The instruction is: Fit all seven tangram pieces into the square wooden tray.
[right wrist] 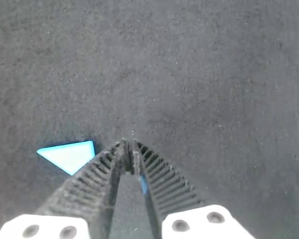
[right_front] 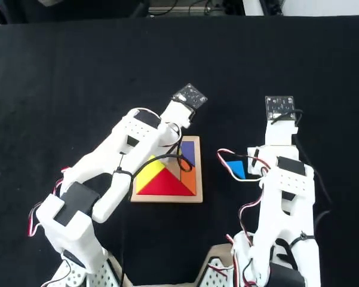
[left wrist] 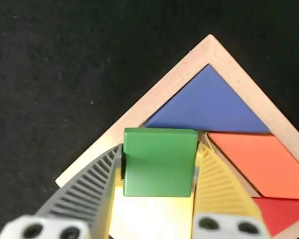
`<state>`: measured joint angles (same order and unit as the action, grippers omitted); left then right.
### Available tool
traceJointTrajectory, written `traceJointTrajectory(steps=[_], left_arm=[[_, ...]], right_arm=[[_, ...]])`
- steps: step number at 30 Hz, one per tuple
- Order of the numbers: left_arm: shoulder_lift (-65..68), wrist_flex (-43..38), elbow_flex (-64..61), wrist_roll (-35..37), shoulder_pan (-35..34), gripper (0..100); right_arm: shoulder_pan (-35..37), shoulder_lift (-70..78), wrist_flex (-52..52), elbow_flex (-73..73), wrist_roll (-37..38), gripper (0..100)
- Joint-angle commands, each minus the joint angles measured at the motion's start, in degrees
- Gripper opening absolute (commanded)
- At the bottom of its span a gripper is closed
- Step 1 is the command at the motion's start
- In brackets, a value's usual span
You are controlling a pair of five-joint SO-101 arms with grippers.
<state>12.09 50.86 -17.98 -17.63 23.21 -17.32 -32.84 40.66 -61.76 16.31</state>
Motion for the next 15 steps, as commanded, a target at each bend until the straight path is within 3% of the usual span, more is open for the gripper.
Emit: traceJointTrajectory(steps=[1,10,15], left_arm=[[-0.3,0.6,2.7,-0.1,0.5,3],[-0.4,1.6,1.2,-0.1,0.4,4],[-0.7,4.3,1.6,0.1,0.5,14]], right_arm=[[1.0,-1.6,-1.1,0.8,0.6,1.1],[1.0,-1.6,-1.1,0.8,0.6,1.1],[1.0,-1.6,-1.1,0.8,0.6,1.1]])
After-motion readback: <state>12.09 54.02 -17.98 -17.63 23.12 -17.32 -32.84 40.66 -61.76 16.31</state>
